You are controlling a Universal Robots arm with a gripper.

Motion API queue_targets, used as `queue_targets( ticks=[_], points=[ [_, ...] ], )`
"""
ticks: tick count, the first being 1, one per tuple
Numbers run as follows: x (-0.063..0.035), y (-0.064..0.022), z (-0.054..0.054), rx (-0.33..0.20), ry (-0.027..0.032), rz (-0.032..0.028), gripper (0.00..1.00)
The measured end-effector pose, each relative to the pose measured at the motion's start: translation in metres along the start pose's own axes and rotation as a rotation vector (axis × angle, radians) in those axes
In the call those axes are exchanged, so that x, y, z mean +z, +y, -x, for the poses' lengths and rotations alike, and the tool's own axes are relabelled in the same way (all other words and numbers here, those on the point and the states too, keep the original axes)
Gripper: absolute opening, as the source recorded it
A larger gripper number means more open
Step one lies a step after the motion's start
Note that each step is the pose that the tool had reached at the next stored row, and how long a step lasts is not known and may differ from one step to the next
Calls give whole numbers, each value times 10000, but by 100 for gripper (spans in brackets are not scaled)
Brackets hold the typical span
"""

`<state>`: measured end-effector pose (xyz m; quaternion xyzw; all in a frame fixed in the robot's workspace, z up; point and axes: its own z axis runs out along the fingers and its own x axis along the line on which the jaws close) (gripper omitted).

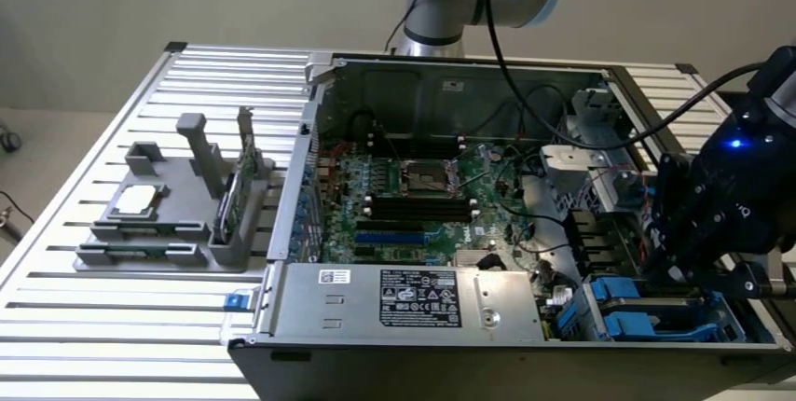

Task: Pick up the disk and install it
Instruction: 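Insert the second disk wire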

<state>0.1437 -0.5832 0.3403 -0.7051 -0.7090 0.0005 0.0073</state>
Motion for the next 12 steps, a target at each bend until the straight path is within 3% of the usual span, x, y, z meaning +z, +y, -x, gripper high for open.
queue_targets(
  ticks=[2,5,12],
  points=[
    [0,1,6,0,48,0,16],
    [1,1,10,-1,75,0,16],
    [1,1,23,-1,76,0,16]
  ],
)
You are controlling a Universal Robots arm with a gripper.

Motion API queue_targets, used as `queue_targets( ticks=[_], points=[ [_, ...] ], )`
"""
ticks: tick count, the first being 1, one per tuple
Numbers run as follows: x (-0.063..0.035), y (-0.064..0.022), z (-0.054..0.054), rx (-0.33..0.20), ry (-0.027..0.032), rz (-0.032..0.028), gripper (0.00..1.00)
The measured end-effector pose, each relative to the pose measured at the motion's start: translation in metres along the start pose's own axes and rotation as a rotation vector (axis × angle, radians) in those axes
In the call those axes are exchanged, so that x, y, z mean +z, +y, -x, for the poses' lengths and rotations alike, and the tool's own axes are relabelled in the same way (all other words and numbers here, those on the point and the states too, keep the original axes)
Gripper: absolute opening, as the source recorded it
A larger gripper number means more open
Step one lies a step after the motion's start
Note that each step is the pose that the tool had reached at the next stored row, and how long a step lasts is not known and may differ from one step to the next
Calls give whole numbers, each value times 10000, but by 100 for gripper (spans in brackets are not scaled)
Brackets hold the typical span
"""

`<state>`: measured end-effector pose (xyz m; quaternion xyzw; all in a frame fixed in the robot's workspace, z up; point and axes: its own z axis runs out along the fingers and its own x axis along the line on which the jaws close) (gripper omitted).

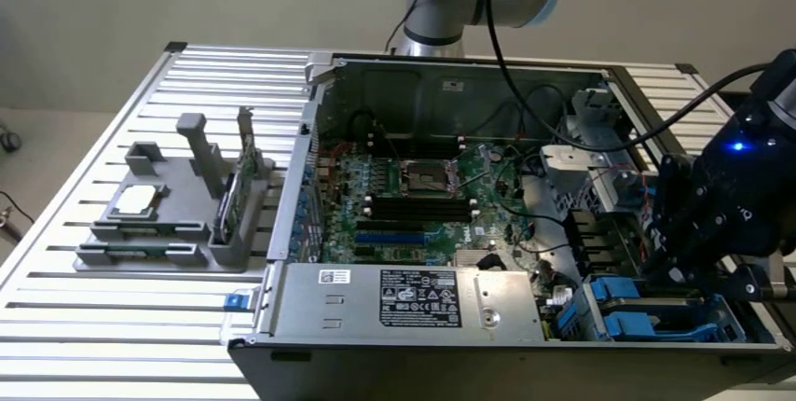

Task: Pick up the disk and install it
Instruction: 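Insert the second disk wire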

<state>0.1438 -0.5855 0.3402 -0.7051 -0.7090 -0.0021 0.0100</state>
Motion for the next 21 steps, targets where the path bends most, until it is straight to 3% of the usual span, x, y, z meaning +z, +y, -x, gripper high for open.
queue_targets(
  ticks=[21],
  points=[
    [54,11,31,-1,58,0,16]
  ],
)
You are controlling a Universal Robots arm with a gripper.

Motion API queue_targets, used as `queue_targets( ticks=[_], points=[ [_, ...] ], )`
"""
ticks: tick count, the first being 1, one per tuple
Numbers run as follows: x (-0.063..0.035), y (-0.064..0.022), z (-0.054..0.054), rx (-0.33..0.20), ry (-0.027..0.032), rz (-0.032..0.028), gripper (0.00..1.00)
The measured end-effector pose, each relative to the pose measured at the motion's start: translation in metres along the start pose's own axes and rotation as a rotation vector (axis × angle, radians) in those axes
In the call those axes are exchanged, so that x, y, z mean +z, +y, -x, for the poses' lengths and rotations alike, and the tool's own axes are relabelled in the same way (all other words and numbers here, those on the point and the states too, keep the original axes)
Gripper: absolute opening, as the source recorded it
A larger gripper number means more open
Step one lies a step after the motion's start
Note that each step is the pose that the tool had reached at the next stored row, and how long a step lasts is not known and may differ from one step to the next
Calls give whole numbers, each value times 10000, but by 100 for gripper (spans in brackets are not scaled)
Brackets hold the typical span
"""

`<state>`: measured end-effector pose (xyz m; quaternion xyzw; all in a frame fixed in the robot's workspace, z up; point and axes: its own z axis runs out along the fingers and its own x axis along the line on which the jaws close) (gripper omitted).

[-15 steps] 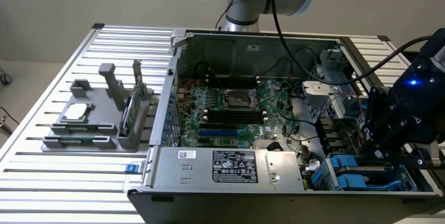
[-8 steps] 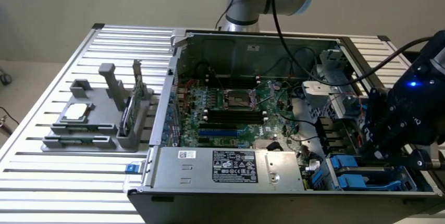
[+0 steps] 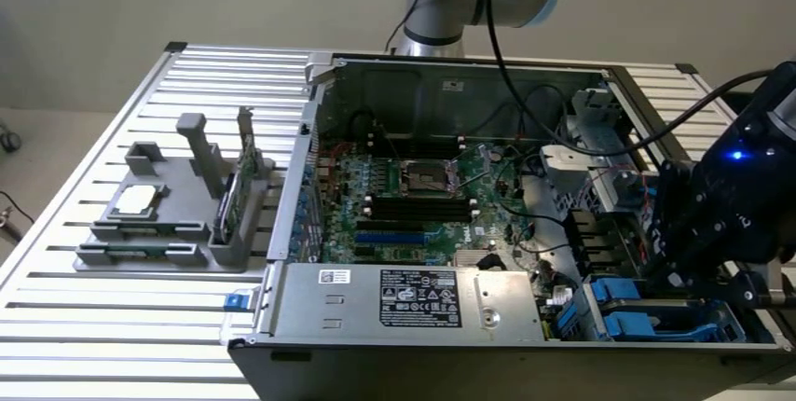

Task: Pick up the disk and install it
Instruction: 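Insert the second disk wire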

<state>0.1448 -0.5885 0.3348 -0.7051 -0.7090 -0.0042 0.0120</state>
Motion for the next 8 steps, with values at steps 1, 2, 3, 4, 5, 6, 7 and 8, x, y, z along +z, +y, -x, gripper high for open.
queue_targets(
  ticks=[1,2,3,4,5,6,7,8],
  points=[
    [5,0,2,0,4,0,16],
    [9,0,4,0,7,0,16],
    [14,0,6,0,12,0,16],
    [17,0,9,0,19,0,16],
    [20,0,12,0,27,0,16],
    [21,-1,13,1,29,0,16],
    [21,-1,13,1,30,0,16],
    [21,0,13,1,30,0,16]
  ],
)
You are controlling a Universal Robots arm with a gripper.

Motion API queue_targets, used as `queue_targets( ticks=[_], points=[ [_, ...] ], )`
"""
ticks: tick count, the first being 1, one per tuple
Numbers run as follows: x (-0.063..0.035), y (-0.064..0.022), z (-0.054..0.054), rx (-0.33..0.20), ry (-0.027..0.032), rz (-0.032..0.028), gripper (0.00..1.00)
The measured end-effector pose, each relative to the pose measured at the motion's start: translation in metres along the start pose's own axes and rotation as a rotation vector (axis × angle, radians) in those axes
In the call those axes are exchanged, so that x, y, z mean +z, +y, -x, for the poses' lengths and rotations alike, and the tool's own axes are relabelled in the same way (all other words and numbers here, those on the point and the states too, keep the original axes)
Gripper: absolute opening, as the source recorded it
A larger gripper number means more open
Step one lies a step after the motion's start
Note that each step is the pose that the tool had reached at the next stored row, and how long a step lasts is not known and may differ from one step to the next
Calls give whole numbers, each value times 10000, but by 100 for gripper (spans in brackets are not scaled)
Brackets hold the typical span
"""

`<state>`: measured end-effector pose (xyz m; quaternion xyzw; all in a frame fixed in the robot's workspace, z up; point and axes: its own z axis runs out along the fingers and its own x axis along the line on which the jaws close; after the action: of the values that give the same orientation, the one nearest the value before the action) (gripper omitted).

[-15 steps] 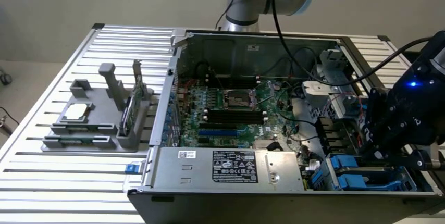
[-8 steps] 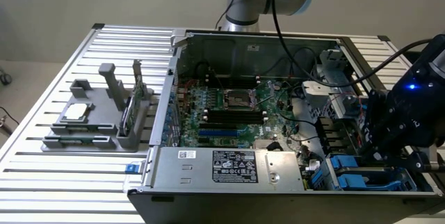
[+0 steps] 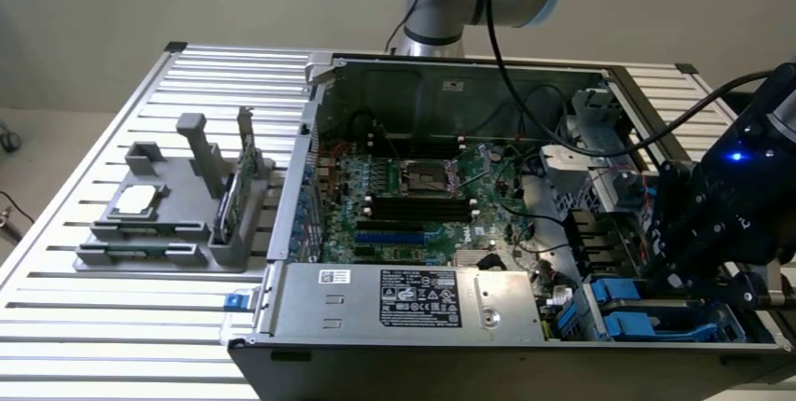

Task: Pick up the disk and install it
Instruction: 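Insert the second disk wire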

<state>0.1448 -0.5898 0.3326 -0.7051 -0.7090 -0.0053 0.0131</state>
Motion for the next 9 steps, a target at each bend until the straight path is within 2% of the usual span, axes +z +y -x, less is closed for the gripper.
queue_targets(
  ticks=[4,5,6,9],
  points=[
    [-17,1,2,-2,13,1,18],
    [-42,1,2,-2,15,0,18],
    [-82,0,2,-2,1,0,25],
    [-182,-4,10,-1,-1,0,25]
  ],
)
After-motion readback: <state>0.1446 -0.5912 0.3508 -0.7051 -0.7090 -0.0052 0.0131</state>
